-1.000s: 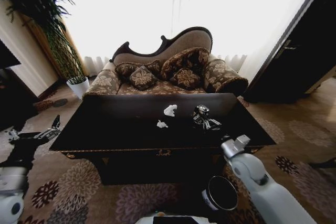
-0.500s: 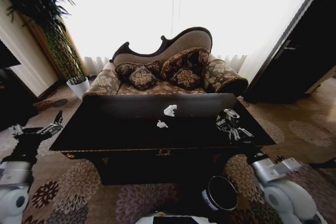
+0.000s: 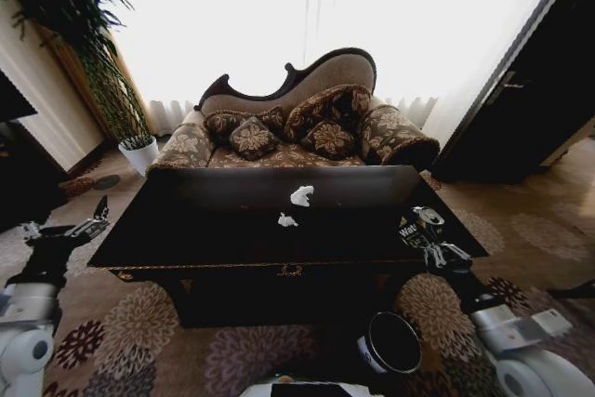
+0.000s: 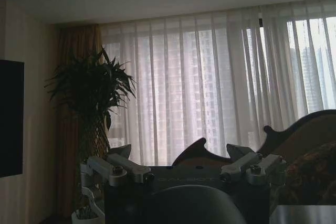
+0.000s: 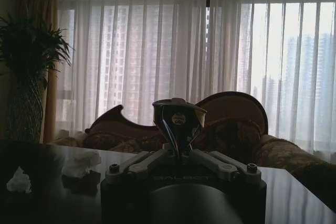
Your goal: Move to the front of the table and place the trash on the table into the trash bin.
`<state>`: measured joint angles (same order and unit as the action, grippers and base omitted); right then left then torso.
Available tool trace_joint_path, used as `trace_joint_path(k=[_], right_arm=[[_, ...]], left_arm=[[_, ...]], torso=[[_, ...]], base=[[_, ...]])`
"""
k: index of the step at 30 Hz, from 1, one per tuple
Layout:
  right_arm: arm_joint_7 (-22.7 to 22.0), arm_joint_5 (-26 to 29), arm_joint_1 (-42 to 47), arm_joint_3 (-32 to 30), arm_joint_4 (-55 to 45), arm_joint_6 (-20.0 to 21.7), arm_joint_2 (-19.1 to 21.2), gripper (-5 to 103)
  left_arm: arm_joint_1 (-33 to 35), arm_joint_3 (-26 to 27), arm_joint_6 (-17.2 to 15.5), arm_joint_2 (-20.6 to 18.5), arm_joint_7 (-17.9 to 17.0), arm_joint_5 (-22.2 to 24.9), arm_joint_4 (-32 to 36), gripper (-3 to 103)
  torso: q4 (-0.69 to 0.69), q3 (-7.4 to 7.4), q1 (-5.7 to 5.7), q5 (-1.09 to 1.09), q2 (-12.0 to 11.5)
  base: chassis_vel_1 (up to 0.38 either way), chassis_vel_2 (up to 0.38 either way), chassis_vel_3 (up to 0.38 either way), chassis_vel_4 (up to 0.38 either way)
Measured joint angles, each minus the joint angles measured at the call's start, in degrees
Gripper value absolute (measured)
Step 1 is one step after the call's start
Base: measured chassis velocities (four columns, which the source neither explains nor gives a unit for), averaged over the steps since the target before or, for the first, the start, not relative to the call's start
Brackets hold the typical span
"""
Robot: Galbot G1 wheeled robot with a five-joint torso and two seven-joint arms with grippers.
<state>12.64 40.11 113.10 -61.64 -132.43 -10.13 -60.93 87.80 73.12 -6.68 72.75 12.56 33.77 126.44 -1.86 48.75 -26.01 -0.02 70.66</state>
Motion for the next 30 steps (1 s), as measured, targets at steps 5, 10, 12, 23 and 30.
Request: trace_joint_path(k=[5,10,12,23,30], right_arm=[[0.69,-3.88,3.57,-1.68,0.62,-3.05,-1.81,0],[0.87,-6.86,6.77,-3.07,3.12,-6.17,-3.10,0],[1.02,-7.47,8.33,-3.96,4.97,-7.35,-3.35,0],[1.29,-16.96,8.21,6.77,20.73,-12.52,-6.87,0],[1.38,-22.43,6.05,11.43,29.48,-15.53,-7.34,0]], left_arm=[[-1.52,-0.90,0.03,-0.34,0.00,-0.41,-1.52,100],[-2.63,-1.49,0.03,-1.05,0.01,-0.72,-2.90,100],[-3.11,-1.81,0.04,-1.29,0.01,-0.77,-3.76,100],[-4.27,-2.65,0.17,-2.32,-0.18,-0.65,-5.39,100],[-3.75,-1.50,0.45,-2.99,-0.20,0.01,-5.59,100]], torso=[[0.00,0.00,0.00,-0.01,-0.01],[0.00,0.00,0.00,0.01,-0.01],[0.00,0.00,0.00,0.00,-0.01],[-0.01,0.00,0.00,0.02,-0.01],[0.00,0.00,0.00,0.00,-0.01]], base=[[0.000,0.000,0.000,0.000],[0.000,0.000,0.000,0.000],[0.000,0.000,0.000,0.000],[0.000,0.000,0.000,0.000],[0.000,0.000,0.000,0.000]])
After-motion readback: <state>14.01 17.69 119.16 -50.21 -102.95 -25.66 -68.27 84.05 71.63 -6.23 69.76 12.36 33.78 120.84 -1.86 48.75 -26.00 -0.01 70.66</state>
